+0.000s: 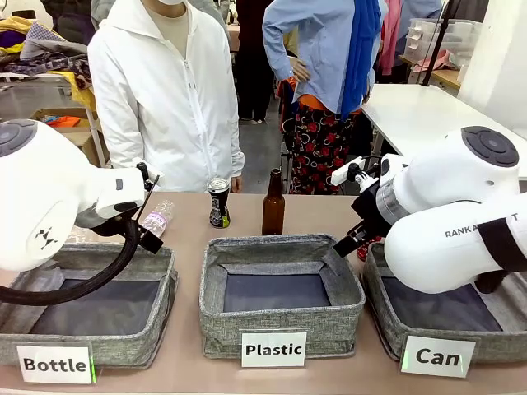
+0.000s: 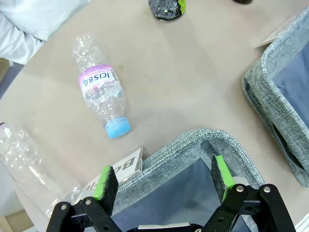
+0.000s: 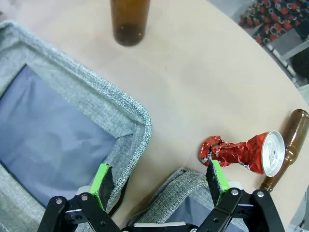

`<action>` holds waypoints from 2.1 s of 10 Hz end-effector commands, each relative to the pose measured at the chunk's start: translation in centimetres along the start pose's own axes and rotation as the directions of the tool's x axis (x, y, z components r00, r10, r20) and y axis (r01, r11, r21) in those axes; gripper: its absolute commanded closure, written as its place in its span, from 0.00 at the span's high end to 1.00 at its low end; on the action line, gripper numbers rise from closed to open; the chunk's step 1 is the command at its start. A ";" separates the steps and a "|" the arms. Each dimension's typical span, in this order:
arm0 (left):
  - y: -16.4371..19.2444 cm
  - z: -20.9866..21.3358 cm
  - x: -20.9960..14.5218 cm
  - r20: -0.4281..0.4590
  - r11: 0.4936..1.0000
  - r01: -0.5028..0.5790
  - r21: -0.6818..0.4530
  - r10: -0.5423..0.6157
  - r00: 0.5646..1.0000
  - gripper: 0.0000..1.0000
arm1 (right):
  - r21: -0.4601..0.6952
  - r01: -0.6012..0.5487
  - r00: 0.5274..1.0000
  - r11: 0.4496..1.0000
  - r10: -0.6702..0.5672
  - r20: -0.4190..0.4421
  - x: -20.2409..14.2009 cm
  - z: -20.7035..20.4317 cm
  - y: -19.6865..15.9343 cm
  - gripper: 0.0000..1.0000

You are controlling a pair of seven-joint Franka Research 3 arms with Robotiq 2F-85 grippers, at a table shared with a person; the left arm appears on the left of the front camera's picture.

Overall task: Sort the can waste into the basket.
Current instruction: Pick up the can waste from the table and place it in the right Fabric basket.

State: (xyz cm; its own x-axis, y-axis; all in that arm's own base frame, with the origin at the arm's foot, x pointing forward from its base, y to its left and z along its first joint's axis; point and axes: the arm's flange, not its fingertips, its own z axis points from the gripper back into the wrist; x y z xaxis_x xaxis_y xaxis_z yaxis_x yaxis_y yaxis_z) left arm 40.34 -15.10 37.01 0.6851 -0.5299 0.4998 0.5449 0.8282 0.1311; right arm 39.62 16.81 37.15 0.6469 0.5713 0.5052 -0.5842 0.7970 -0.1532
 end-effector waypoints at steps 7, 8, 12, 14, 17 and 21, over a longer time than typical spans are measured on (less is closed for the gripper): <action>2.4 21.3 -5.1 0.081 0.736 -0.120 -0.666 0.232 0.969 1.00 | 0.660 0.401 0.846 0.635 -0.534 -0.001 -3.0 18.4 -5.4 1.00; 5.4 21.8 -8.6 0.116 0.676 -0.171 -0.717 0.357 0.927 1.00 | 0.711 0.442 0.774 0.547 -0.633 0.006 -6.3 19.0 -7.9 1.00; 13.8 19.0 -20.5 0.146 0.408 -0.361 -0.839 0.807 0.572 1.00 | 0.785 0.579 0.356 0.217 -0.935 -0.003 -18.1 17.5 -15.4 1.00; 12.4 17.3 -23.3 0.148 0.332 -0.440 -0.834 0.904 0.402 1.00 | 0.769 0.620 0.244 0.155 -0.970 -0.001 -21.1 16.5 -16.8 1.00; 24.1 20.8 -23.1 0.114 0.300 -0.477 -0.826 0.917 0.381 1.00 | 0.752 0.650 0.201 0.111 -0.979 -0.029 -20.7 17.8 -24.7 1.00; 24.1 20.8 -23.1 0.114 0.300 -0.477 -0.826 0.917 0.381 1.00 | 0.752 0.650 0.201 0.111 -0.979 -0.029 -20.7 17.8 -24.7 1.00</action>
State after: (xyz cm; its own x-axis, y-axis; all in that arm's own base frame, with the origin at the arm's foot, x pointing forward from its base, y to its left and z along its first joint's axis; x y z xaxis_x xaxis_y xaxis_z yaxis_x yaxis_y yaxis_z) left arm 27.25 20.54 46.56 0.7200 0.5764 0.3864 0.2124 0.3471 -0.9135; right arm 31.67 -17.97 45.39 0.7293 -0.6519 0.2078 0.0154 0.3192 0.9476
